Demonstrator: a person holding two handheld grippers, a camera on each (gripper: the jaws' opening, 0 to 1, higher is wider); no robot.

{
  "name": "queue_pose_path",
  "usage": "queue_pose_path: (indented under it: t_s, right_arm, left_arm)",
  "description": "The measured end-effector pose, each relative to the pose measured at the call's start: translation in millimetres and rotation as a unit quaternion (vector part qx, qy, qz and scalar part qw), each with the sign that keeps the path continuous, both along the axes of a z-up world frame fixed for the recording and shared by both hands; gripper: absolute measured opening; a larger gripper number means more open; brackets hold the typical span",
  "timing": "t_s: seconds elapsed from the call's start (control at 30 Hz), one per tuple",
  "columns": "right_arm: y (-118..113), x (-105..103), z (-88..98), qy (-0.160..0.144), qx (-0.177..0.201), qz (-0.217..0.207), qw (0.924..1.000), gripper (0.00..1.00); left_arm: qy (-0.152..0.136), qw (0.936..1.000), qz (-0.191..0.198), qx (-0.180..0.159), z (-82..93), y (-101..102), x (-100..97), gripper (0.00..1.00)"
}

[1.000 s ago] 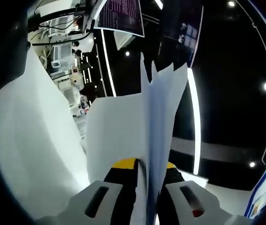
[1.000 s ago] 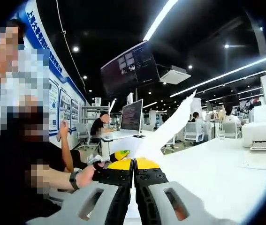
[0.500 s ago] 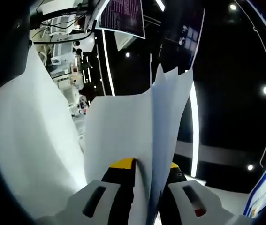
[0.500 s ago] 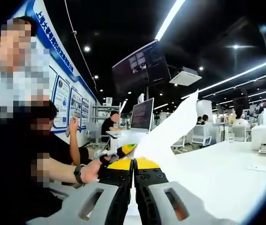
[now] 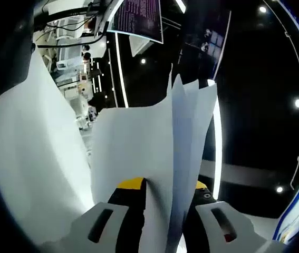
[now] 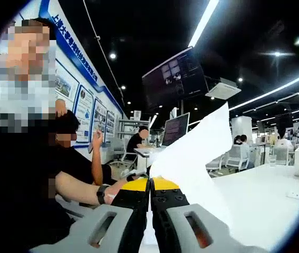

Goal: Organize the stack of printing papers by aligning and flattening the scattered papers on the table

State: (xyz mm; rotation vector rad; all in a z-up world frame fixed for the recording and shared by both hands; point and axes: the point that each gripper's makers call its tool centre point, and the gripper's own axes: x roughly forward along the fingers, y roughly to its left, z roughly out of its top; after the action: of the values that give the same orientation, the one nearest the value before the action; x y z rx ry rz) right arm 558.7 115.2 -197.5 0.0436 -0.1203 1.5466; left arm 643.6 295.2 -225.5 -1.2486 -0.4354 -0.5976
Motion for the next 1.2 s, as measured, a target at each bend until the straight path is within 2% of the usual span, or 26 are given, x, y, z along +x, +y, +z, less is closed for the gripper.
queue_pose_path:
  t_s: [0.47, 0.57, 0.73, 1.0, 1.2]
  right_arm:
    - [4, -11, -11.5, 0.005, -0.019, 0.029, 0.9994, 0.00]
    - [-1, -4, -14.2, -0.001, -0.024, 0.011, 0.9997, 0.00]
    - [-6, 0, -12.8, 0.007, -0.017, 0.006, 0.9998, 0.00]
    - [1, -7, -17.5, 0.001, -0.029, 0.014, 0.9995, 0.00]
    - [0, -1, -24.0, 0.014, -0.039, -0.002, 0.9991, 0.00]
  left_arm:
    - [0.004, 1.0000, -0.003, -0.001, -0.6, 0, 0.9, 0.30]
    - [0.001, 0.9999, -0.007, -0.009, 0.5, 1, 0.1, 0.33]
    - [0.001, 0.9999, -0.009, -0.010, 0.7, 0, 0.0, 0.33]
    - [0.005, 1.0000, -0.006, -0.005, -1.4, 1, 1.4, 0.26]
    - [0.010, 0.9999, -0.004, 0.008, -2.5, -3, 1.8, 0.19]
